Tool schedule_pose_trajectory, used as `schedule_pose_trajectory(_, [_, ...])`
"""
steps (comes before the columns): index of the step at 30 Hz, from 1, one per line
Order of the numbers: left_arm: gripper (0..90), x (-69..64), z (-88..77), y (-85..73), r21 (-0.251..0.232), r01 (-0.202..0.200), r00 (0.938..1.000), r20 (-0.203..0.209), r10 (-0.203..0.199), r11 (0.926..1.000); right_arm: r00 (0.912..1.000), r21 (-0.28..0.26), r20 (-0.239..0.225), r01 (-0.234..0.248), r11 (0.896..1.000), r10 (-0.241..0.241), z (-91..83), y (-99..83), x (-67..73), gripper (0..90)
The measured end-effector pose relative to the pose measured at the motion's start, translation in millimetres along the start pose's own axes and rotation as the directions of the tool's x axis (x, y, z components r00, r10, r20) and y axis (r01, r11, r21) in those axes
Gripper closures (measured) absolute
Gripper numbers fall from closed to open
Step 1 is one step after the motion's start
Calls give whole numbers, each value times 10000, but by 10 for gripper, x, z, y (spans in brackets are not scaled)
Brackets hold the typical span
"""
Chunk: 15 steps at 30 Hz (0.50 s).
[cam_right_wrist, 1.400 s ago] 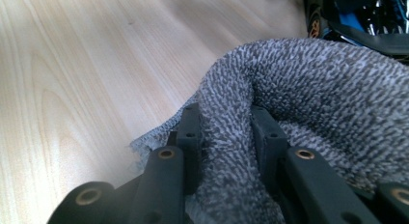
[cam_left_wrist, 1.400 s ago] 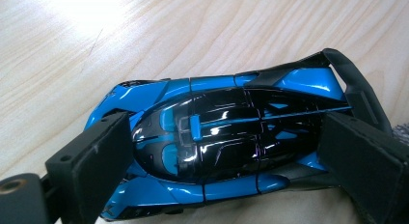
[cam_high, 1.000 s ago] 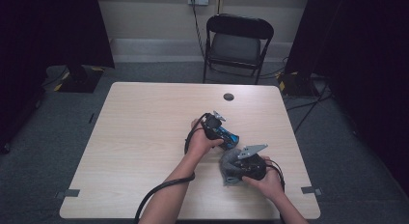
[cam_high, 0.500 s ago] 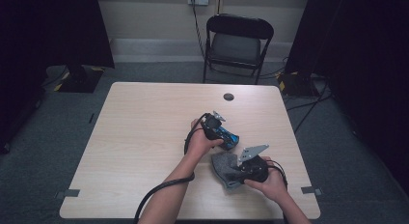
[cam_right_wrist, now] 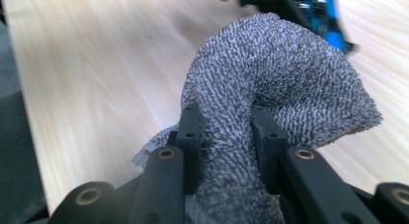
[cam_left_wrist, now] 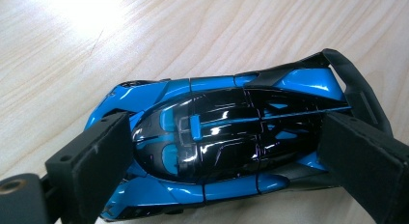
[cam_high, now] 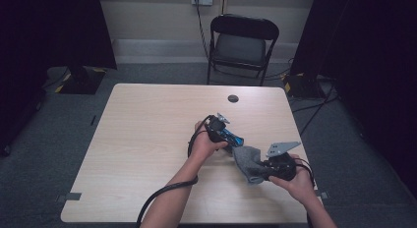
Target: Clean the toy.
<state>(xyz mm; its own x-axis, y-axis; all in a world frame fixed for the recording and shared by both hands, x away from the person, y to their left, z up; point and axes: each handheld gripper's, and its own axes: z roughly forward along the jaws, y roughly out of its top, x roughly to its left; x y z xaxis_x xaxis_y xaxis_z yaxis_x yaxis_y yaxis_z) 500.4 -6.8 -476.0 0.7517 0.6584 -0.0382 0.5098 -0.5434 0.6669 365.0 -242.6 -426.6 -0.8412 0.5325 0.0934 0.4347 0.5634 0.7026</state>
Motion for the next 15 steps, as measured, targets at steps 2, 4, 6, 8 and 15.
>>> schedule_pose_trajectory(2, [51,-2,1,-1,-24,19,10000,0,-19,10000,9999,-57,98,-95,9999,95,-72,3,-72,704])
schedule_pose_trajectory(4, [51,-4,2,5,0,27,10000,-21,-27,10000,9995,-242,142,-274,9993,277,-141,26,-148,704])
schedule_pose_trajectory(6, [51,-5,3,5,-12,50,10000,-16,-50,10000,9984,-335,467,-305,9990,320,-190,73,-223,704])
schedule_pose_trajectory(8, [51,-1,0,-2,-30,2,10000,-10,-2,10000,9970,-388,673,-346,9986,371,-202,135,-307,704])
schedule_pose_trajectory(15, [51,-2,0,0,-7,-30,10000,-16,30,10000,9872,133,1573,-309,9994,284,-7,373,-651,704])
